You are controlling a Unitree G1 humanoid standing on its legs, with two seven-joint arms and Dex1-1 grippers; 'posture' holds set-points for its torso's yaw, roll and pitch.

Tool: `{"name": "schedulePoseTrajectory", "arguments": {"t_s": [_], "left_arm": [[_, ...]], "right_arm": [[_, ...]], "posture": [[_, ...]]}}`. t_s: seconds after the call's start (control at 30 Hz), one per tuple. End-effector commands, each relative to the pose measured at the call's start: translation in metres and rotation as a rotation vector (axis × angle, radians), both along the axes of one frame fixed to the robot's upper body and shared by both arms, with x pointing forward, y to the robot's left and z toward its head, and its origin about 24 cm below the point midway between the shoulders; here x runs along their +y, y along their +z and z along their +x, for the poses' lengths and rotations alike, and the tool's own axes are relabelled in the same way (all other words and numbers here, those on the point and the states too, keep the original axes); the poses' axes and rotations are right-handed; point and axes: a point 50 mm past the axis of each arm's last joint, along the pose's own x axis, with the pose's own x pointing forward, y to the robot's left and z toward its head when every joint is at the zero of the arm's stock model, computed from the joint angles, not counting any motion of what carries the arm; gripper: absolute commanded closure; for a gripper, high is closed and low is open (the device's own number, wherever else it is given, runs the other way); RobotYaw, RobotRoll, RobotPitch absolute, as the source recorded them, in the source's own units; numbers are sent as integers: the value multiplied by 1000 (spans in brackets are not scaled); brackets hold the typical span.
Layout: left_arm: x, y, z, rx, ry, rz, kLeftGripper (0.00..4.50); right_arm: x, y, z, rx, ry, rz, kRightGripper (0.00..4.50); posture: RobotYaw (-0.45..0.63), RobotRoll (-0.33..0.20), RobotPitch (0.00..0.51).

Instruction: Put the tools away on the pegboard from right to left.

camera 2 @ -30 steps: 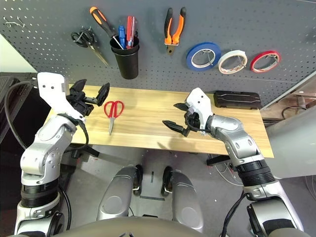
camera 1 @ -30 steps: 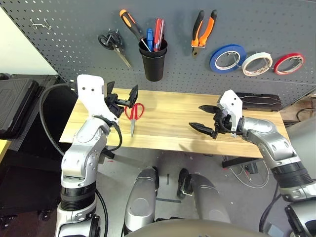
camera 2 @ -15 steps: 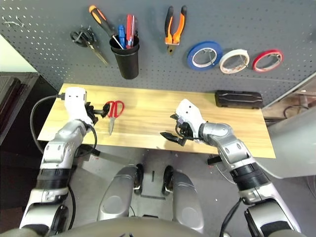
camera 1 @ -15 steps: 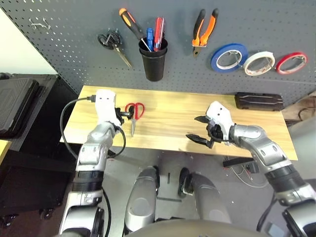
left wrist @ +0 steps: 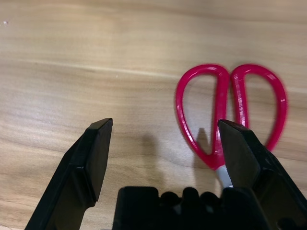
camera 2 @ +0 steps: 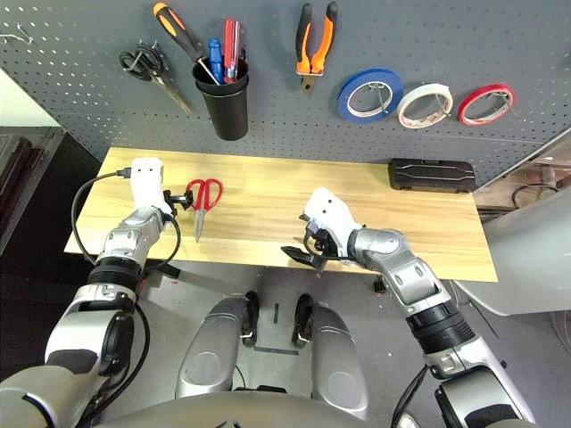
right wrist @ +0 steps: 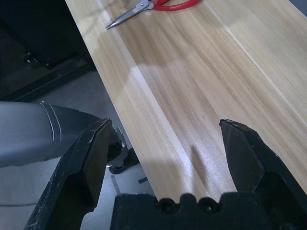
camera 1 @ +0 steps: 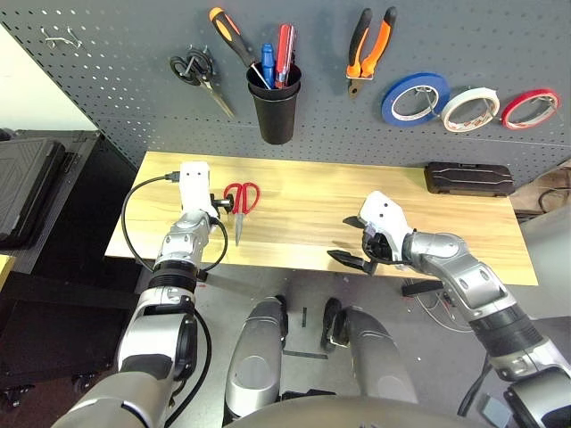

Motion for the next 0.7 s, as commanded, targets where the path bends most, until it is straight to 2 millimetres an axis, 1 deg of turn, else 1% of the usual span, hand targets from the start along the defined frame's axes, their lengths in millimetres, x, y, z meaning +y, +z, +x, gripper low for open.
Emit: {"name": "schedulePoseTrajectory", "arguments": {"t_s": [0.03, 0.37, 0.57, 0.67, 0.7], "left_arm": [[3, -12, -3, 36, 25, 8, 23], [0, -22, -4, 65, 52, 0, 23], [-4, -26, -5, 116, 47, -7, 23], [-8, -29, -6, 136, 36, -16, 646], [-9, -30, -6, 143, 29, -20, 993]], "right_arm": [[2, -3, -6, 18, 2, -14, 0], [-3, 1, -14, 18, -28, -20, 0], [-7, 4, -18, 18, -46, -28, 0], [-9, 5, -19, 16, -51, -33, 0], [-10, 5, -20, 16, -52, -34, 0]], "posture": [[124, 0, 289], [78, 0, 291], [55, 0, 293], [50, 0, 294], [52, 0, 293]]}}
